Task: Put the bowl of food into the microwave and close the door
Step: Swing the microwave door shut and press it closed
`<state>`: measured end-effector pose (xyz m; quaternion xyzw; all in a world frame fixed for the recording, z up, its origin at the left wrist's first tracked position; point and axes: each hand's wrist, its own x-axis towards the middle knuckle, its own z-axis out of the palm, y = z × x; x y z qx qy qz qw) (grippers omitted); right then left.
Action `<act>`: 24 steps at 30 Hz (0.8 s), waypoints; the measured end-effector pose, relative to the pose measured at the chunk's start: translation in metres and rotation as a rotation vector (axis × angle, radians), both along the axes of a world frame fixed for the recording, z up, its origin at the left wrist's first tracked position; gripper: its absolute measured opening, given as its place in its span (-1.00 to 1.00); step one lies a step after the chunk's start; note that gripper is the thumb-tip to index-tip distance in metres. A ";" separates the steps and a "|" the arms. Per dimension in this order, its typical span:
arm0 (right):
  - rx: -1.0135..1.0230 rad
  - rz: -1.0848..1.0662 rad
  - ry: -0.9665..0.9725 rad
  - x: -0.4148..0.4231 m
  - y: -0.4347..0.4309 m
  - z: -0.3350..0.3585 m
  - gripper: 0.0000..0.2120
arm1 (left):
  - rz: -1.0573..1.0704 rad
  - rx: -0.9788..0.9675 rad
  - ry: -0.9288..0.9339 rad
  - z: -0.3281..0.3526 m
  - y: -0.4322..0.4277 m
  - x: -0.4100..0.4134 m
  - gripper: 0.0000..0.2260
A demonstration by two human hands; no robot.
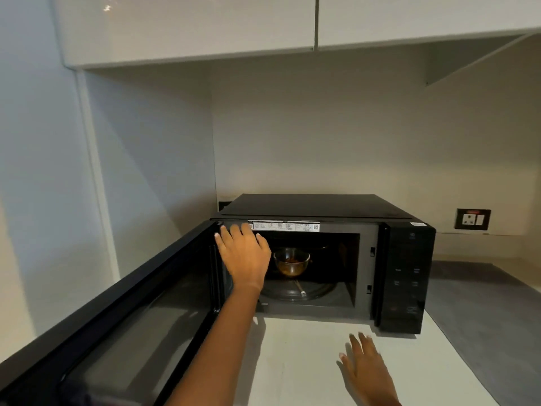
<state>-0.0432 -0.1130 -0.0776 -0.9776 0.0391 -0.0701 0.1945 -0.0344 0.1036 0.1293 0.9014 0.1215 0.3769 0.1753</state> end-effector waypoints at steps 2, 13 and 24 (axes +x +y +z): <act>-0.066 -0.002 -0.050 -0.012 -0.004 0.002 0.07 | 0.081 0.067 0.031 0.016 0.008 -0.018 -0.58; -0.285 -0.028 0.256 -0.049 -0.036 -0.007 -0.48 | 0.465 0.071 0.708 0.035 0.062 -0.078 -0.29; -0.138 0.021 0.224 -0.078 -0.058 0.000 -0.55 | 0.028 0.074 1.042 0.093 0.039 -0.128 -0.47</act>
